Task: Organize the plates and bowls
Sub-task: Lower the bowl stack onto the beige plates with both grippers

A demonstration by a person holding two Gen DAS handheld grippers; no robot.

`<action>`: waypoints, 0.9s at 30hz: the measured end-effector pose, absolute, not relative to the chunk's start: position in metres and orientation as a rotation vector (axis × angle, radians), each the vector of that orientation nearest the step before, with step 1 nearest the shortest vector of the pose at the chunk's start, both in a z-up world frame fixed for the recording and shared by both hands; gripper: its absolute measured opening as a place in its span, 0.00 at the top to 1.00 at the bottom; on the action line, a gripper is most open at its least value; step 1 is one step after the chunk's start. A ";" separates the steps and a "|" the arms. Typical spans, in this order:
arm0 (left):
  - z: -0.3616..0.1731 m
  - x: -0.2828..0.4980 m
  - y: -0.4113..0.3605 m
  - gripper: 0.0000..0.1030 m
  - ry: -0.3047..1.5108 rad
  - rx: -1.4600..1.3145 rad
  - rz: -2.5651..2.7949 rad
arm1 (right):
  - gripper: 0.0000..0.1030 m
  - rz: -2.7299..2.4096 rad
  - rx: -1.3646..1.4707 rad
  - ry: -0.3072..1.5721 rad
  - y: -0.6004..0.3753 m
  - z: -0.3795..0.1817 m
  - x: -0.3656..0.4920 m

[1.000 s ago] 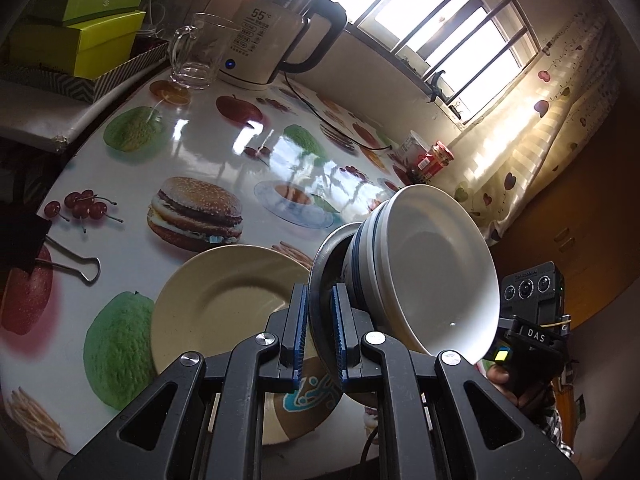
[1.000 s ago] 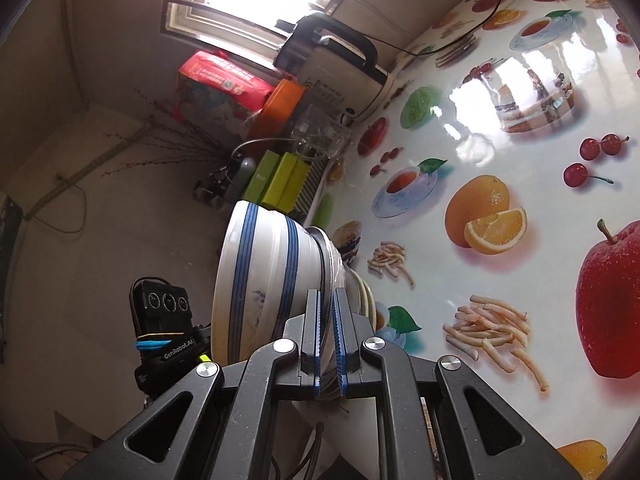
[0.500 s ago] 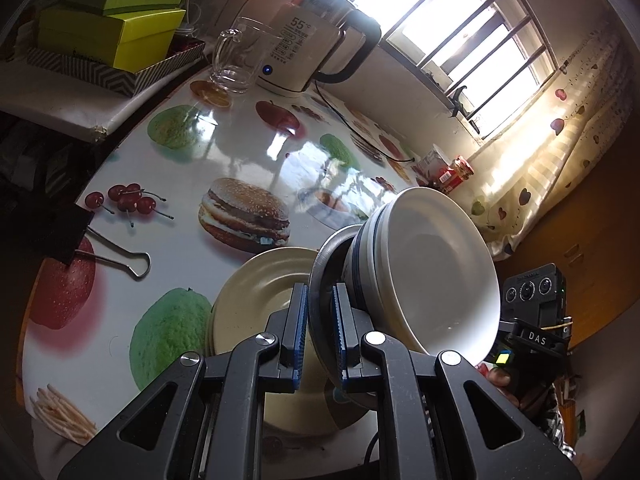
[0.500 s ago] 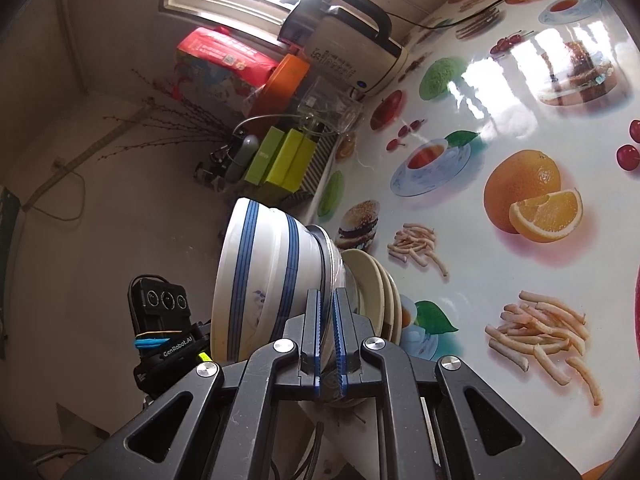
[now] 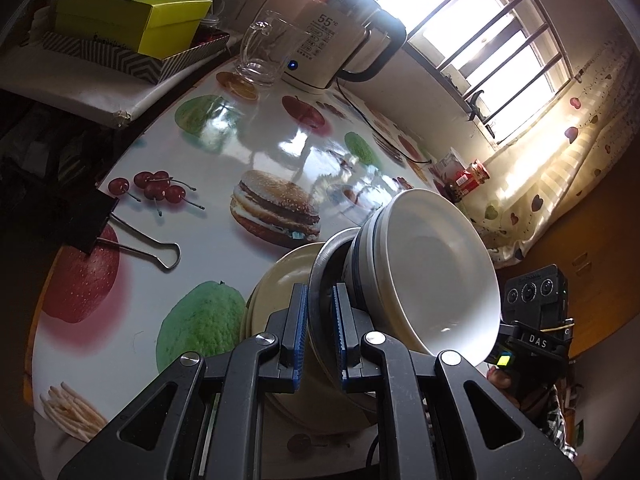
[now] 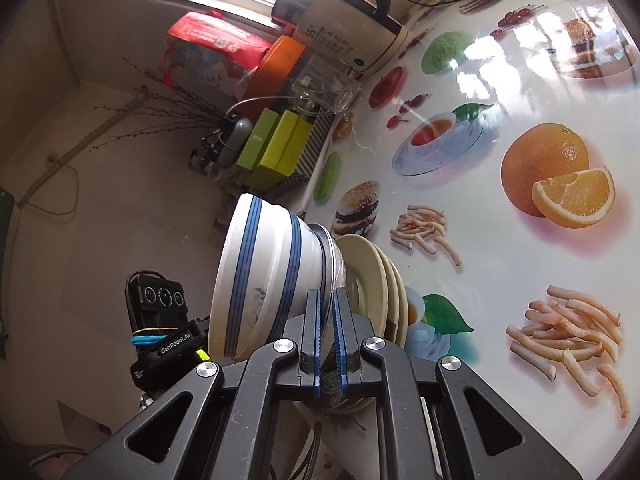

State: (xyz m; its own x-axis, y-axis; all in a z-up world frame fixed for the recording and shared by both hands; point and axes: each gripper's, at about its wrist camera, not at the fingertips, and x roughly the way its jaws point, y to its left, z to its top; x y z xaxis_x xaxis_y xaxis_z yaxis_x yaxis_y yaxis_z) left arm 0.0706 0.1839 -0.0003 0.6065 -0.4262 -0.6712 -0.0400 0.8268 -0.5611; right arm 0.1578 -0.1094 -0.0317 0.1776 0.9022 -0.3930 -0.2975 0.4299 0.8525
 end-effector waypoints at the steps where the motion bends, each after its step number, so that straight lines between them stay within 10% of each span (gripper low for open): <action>1: -0.001 0.071 0.184 0.89 0.906 -0.572 -0.235 | 0.91 0.956 0.709 1.066 -0.109 -0.033 0.158; 21: -0.007 0.070 0.185 0.86 0.912 -0.582 -0.226 | 0.91 0.948 0.660 1.060 -0.106 -0.032 0.157; 27: -0.008 0.068 0.185 0.76 0.921 -0.559 -0.193 | 0.77 0.902 0.575 1.032 -0.106 -0.023 0.152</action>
State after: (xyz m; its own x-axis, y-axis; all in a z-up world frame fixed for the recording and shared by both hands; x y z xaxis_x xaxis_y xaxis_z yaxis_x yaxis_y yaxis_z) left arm 0.0678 0.1846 -0.0083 0.5998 -0.3894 -0.6990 -0.0760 0.8419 -0.5343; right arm 0.1520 -0.1064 -0.0235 0.2217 0.8506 -0.4769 -0.3587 0.5259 0.7712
